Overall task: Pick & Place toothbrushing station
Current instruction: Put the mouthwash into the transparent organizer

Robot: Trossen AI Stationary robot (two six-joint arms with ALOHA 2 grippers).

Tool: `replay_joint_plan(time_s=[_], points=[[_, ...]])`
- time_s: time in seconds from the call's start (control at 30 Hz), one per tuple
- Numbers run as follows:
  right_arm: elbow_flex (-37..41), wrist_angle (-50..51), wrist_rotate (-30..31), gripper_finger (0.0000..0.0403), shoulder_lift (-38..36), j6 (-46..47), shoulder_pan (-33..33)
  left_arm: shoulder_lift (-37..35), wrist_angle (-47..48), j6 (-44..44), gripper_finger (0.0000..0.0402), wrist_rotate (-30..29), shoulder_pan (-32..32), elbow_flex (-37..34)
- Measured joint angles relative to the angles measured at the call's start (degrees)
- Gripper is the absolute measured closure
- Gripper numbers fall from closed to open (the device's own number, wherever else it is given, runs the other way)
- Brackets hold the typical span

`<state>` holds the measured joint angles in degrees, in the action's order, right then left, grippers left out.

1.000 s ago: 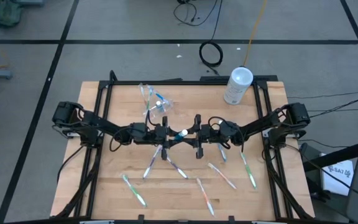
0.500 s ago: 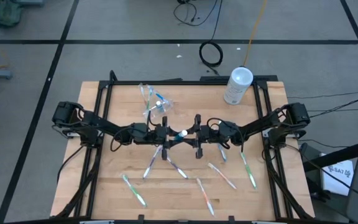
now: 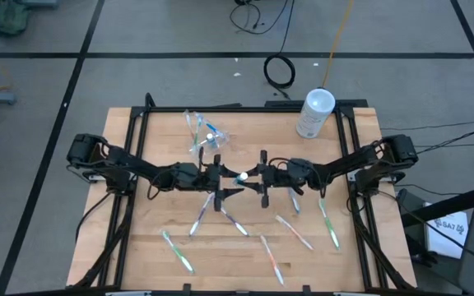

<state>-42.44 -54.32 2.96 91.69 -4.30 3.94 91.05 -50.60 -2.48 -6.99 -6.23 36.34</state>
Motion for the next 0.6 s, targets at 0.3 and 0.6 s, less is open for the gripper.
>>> replay_joint_plan(time_s=[0.3, 0.6], points=[[0.00, 24.20, -0.02, 0.0306, -9.88, 1.57, -1.35, -4.09, 7.64, -0.71, 0.0176, -0.58, 0.06, 0.02], [0.00, 30.34, -0.08, 0.0299, -10.07, 1.55, -1.74, -4.18, 7.47, -2.78, 0.0176, 0.19, 0.06, 0.02]])
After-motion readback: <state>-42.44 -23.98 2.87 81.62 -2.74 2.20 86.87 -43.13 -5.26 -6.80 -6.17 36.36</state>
